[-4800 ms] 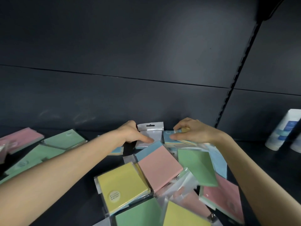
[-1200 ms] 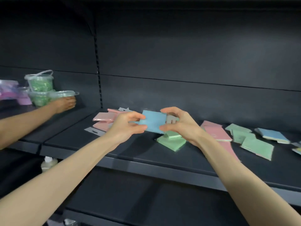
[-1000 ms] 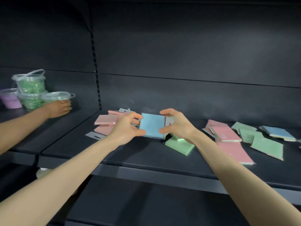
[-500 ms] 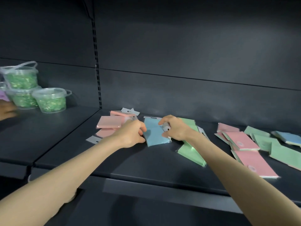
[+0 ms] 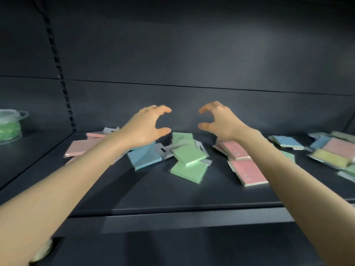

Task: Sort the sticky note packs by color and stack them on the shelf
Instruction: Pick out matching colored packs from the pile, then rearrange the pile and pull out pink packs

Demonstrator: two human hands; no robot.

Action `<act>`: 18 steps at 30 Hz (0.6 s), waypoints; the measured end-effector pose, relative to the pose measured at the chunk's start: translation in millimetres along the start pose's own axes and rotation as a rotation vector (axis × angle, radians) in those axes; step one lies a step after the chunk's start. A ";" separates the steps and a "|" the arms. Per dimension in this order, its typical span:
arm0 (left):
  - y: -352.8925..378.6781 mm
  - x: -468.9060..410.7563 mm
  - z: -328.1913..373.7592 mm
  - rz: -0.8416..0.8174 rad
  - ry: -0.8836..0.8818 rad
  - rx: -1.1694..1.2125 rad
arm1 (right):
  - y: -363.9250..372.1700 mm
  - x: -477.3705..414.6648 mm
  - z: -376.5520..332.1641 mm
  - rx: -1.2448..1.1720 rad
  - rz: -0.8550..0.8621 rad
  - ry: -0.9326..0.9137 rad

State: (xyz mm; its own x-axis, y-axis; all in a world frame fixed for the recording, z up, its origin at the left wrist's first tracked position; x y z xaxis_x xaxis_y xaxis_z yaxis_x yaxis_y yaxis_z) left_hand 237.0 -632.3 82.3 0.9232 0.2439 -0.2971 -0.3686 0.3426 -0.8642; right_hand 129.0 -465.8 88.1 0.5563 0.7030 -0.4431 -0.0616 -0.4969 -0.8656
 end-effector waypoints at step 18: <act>157.2 18.6 296.4 -0.066 0.257 -0.023 | -154.1 235.5 193.1 0.180 -0.013 0.203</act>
State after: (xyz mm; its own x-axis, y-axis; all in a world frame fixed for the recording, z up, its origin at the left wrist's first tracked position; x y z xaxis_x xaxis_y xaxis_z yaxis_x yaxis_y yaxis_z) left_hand 163.9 -304.9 61.3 0.9435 -0.0179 -0.3310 -0.3070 0.3291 -0.8930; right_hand 109.5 -125.4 72.2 0.7118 0.5829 -0.3919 -0.1897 -0.3777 -0.9063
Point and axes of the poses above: each hand's wrist, its own x-axis away from the middle knuckle, its own y-axis out of the palm, z = x × y, the point moved 5 cm from there along -x, towards the middle knuckle, and after that the axes turned 12 degrees about -y, right-handed, at the moved point
